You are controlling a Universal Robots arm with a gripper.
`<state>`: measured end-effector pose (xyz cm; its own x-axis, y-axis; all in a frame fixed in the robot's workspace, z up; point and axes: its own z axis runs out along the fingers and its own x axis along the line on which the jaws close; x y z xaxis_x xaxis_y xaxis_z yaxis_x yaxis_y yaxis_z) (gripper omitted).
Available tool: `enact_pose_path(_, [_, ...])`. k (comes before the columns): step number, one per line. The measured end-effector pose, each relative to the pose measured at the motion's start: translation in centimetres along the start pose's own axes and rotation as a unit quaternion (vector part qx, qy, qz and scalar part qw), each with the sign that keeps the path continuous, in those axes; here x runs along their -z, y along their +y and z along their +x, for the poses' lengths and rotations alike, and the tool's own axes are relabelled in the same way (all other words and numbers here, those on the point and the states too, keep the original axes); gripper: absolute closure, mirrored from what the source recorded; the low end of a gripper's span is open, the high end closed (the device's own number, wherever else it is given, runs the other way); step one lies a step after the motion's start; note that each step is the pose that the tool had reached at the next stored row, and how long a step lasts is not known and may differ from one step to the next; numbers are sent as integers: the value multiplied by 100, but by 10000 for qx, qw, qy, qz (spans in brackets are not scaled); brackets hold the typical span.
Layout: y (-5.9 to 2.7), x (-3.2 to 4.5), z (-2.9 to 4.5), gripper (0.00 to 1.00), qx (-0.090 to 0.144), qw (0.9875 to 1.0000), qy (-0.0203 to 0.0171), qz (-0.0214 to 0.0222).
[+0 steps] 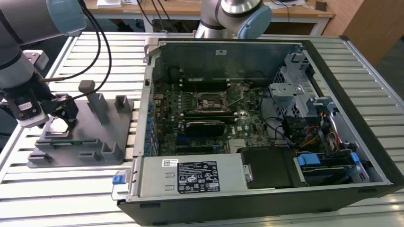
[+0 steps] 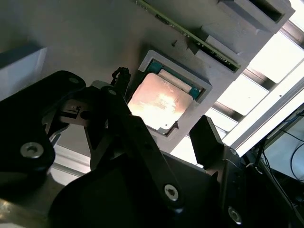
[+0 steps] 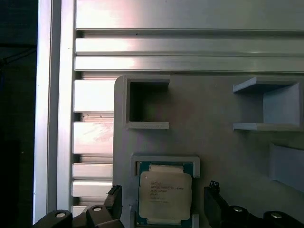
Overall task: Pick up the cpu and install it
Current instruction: 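Pick up the cpu and move it towards the insertion slot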
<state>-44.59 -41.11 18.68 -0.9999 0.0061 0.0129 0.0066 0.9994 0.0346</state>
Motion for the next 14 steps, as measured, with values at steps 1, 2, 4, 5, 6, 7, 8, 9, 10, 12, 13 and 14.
enact_pose_path(1, [0,-3,0,22,0,10000,1,0])
enact_pose_path(2, [0,-5,-1,22,0,10000,1,0])
enact_pose_path(4, [0,-8,-3,24,-2,10000,0,14])
enact_pose_path(5, [0,-9,-7,24,-12,10000,-1,35])
enact_pose_path(6, [0,-9,-13,31,-31,10000,-1,52])
enact_pose_path(7, [0,-10,-17,31,-54,10000,-2,62])
enact_pose_path(8, [0,-11,-21,31,-78,9999,-3,69])
enact_pose_path(9, [0,-11,-27,31,-97,9999,-3,72])
enact_pose_path(10, [0,-13,-31,31,-108,9999,-4,71])
enact_pose_path(12, [0,-16,-32,31,-109,9999,-4,72])
enact_pose_path(13, [0,-17,-32,31,-109,9999,-4,72])
enact_pose_path(14, [0,-18,-33,31,-109,9999,-4,71])
